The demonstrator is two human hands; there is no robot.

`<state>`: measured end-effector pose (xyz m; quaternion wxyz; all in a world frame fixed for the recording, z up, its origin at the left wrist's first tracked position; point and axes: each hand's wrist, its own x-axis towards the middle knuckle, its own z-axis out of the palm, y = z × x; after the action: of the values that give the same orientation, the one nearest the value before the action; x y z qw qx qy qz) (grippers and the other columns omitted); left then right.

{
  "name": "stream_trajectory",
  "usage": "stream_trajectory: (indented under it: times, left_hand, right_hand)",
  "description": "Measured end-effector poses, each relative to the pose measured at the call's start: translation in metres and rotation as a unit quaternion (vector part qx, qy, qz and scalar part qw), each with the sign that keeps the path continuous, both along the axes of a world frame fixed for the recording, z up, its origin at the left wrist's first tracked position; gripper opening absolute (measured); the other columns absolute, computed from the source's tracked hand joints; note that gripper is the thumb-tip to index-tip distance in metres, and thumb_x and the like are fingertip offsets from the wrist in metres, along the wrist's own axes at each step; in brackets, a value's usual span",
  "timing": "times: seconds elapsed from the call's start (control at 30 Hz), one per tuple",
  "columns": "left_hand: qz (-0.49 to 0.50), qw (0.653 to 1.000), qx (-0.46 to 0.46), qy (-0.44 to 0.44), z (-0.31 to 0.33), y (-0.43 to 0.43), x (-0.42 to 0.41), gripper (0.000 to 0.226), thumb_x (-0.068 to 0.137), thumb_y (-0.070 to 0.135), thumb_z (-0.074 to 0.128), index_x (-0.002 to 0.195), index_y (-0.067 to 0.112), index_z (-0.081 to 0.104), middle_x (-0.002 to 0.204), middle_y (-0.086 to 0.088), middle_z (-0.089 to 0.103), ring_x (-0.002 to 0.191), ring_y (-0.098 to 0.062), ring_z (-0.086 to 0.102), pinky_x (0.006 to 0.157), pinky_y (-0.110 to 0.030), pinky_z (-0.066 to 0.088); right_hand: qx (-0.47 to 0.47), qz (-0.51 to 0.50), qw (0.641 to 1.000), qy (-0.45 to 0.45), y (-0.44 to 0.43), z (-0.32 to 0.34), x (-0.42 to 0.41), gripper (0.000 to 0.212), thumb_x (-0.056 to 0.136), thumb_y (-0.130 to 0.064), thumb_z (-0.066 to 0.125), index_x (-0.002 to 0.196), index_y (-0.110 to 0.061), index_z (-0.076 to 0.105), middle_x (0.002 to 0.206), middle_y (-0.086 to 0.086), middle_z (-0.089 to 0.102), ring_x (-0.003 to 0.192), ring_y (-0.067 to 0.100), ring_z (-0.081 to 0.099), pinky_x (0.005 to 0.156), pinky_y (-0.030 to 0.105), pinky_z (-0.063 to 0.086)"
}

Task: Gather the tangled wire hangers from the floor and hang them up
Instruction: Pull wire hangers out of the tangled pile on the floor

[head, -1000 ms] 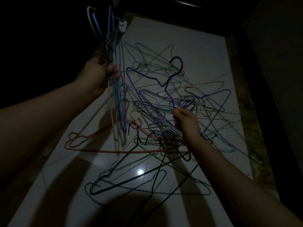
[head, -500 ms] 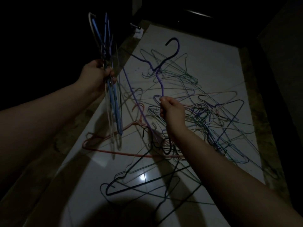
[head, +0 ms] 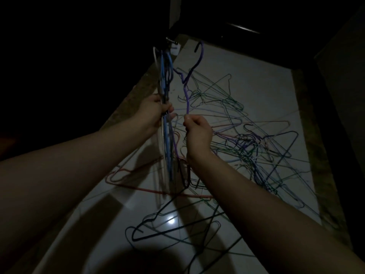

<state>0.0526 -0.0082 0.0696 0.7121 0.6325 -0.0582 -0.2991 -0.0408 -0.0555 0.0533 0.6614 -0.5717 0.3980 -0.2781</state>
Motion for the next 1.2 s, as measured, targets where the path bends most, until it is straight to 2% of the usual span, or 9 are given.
stream_trajectory:
  times: [0.1, 0.2, 0.37, 0.47, 0.63, 0.77, 0.9, 1.0, 1.2]
  left_hand:
    - [-0.018, 0.999, 0.026, -0.01, -0.006, -0.011, -0.003, 0.015, 0.092, -0.005, 0.045, 0.09, 0.007, 0.053, 0.078, -0.005, 0.057, 0.068, -0.013, 0.056, 0.052, -0.02, 0.051]
    - [-0.034, 0.999, 0.04, -0.015, -0.01, -0.02, -0.005, 0.027, 0.092, -0.004, 0.046, 0.118, 0.0, 0.053, 0.081, -0.005, 0.058, 0.071, -0.014, 0.057, 0.058, -0.022, 0.05]
    - [-0.056, 0.998, 0.019, 0.025, -0.015, -0.026, -0.017, 0.032, 0.094, -0.007, 0.04, 0.125, -0.006, 0.047, 0.094, -0.012, 0.061, 0.087, -0.018, 0.061, 0.062, -0.018, 0.054]
    - [-0.071, 0.996, 0.018, 0.042, -0.023, -0.027, -0.02, 0.026, 0.094, -0.006, 0.041, 0.119, -0.003, 0.05, 0.093, -0.01, 0.062, 0.085, -0.015, 0.061, 0.059, -0.014, 0.053]
    - [-0.071, 0.997, 0.029, 0.031, -0.033, -0.027, -0.022, 0.023, 0.093, -0.004, 0.046, 0.075, 0.007, 0.054, 0.066, -0.005, 0.061, 0.061, -0.01, 0.06, 0.052, -0.014, 0.05]
    - [-0.064, 0.997, 0.032, 0.034, -0.042, -0.028, -0.018, 0.017, 0.092, -0.003, 0.048, 0.08, 0.006, 0.056, 0.053, 0.002, 0.064, 0.053, -0.008, 0.062, 0.051, -0.015, 0.05]
    - [-0.035, 0.998, 0.038, 0.021, -0.05, -0.034, -0.019, 0.014, 0.09, -0.002, 0.053, 0.083, 0.008, 0.059, 0.07, -0.005, 0.063, 0.054, -0.007, 0.062, 0.053, -0.017, 0.051]
    - [-0.021, 0.999, 0.013, 0.04, -0.051, -0.036, -0.021, 0.014, 0.092, -0.001, 0.05, 0.083, 0.007, 0.056, 0.062, -0.002, 0.064, 0.053, -0.005, 0.063, 0.051, -0.017, 0.051]
    - [-0.034, 0.998, 0.009, 0.053, -0.057, -0.037, -0.021, 0.017, 0.094, -0.002, 0.046, 0.106, 0.001, 0.058, 0.083, -0.008, 0.063, 0.069, -0.01, 0.064, 0.054, -0.017, 0.052]
  right_hand:
    - [-0.01, -0.005, 1.0, 0.003, 0.008, -0.002, 0.004, 0.017, 0.092, -0.01, 0.056, 0.075, -0.012, 0.059, 0.076, 0.004, 0.058, 0.07, 0.015, 0.051, 0.067, 0.029, 0.042]
    - [-0.029, -0.025, 0.999, 0.023, 0.008, -0.006, 0.004, 0.01, 0.093, -0.013, 0.055, 0.084, -0.01, 0.059, 0.08, 0.004, 0.059, 0.074, 0.016, 0.053, 0.07, 0.029, 0.045]
    - [-0.058, -0.027, 0.996, 0.065, 0.005, -0.017, -0.003, 0.01, 0.094, -0.015, 0.054, 0.085, -0.011, 0.055, 0.076, 0.0, 0.055, 0.074, 0.015, 0.051, 0.066, 0.025, 0.038]
    - [-0.047, -0.023, 0.996, 0.073, 0.003, -0.024, -0.008, 0.009, 0.094, -0.016, 0.054, 0.087, -0.011, 0.056, 0.081, 0.002, 0.057, 0.075, 0.016, 0.051, 0.065, 0.026, 0.039]
    - [-0.049, 0.008, 0.995, 0.09, -0.005, -0.031, -0.011, 0.014, 0.095, -0.015, 0.052, 0.082, -0.01, 0.053, 0.074, 0.003, 0.053, 0.067, 0.015, 0.047, 0.058, 0.028, 0.034]
    - [-0.033, -0.002, 0.997, 0.07, -0.005, -0.04, -0.009, 0.013, 0.095, -0.014, 0.051, 0.083, -0.012, 0.051, 0.072, -0.005, 0.049, 0.064, 0.008, 0.044, 0.058, 0.021, 0.035]
    - [-0.023, -0.022, 0.997, 0.068, -0.01, -0.05, -0.004, 0.01, 0.096, -0.016, 0.05, 0.087, -0.011, 0.051, 0.074, -0.006, 0.049, 0.065, 0.008, 0.044, 0.054, 0.017, 0.034]
    - [-0.024, -0.01, 0.997, 0.073, -0.016, -0.057, -0.005, 0.012, 0.097, -0.017, 0.049, 0.087, -0.011, 0.05, 0.074, -0.005, 0.048, 0.064, 0.005, 0.044, 0.048, 0.01, 0.033]
    - [-0.036, 0.014, 0.996, 0.084, -0.017, -0.07, 0.0, 0.011, 0.095, -0.016, 0.052, 0.085, -0.013, 0.051, 0.076, -0.001, 0.052, 0.071, 0.016, 0.049, 0.056, 0.019, 0.036]
